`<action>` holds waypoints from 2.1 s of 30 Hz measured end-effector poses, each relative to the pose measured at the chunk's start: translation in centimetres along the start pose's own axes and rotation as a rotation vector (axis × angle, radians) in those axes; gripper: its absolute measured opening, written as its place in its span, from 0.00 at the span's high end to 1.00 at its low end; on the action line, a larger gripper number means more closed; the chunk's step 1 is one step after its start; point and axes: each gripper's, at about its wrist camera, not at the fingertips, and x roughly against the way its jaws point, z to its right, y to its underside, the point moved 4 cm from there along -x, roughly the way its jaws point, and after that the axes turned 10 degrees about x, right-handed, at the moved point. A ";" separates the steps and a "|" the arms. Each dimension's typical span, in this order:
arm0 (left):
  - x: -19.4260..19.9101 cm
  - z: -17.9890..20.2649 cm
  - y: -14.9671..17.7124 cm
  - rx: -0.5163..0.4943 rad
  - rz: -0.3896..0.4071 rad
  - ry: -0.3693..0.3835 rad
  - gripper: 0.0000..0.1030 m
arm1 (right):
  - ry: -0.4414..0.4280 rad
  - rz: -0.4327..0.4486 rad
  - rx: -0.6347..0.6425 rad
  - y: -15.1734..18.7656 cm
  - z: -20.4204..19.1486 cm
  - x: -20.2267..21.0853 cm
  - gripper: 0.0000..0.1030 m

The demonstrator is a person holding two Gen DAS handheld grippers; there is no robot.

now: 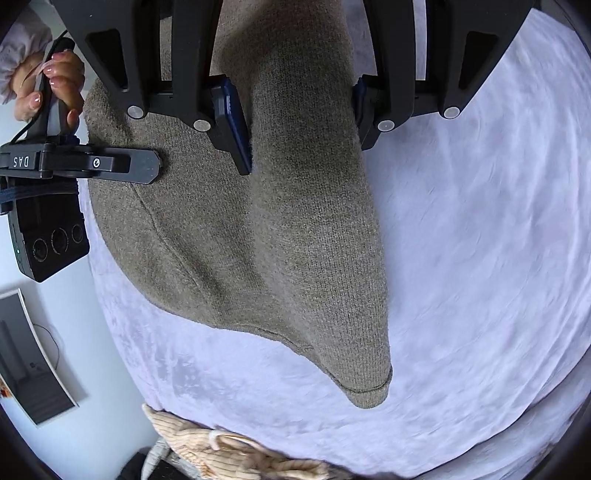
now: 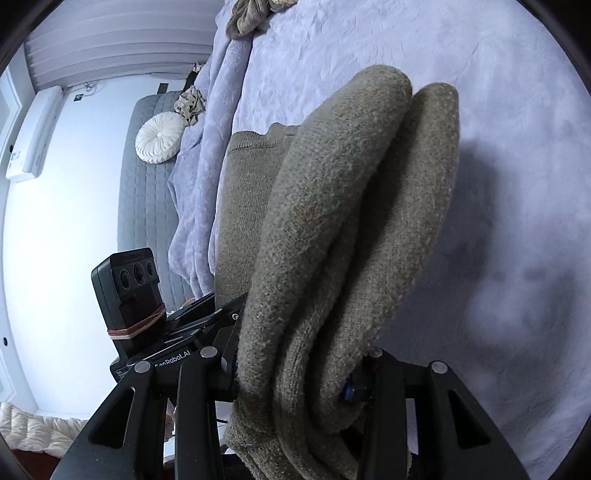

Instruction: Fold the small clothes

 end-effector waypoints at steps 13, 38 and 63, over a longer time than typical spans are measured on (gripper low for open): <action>0.1 -7.5 3.8 0.024 0.041 -0.214 0.47 | 0.417 -0.137 -0.032 1.4 3.4 -1.1 0.55; -3.8 -1.4 6.3 -0.197 -0.029 -0.174 0.47 | 0.661 -0.272 0.064 6.4 5.6 -4.3 0.83; -1.2 -3.7 4.4 -0.085 -0.032 -0.201 0.47 | 0.582 -0.101 0.117 5.1 -0.3 1.3 0.64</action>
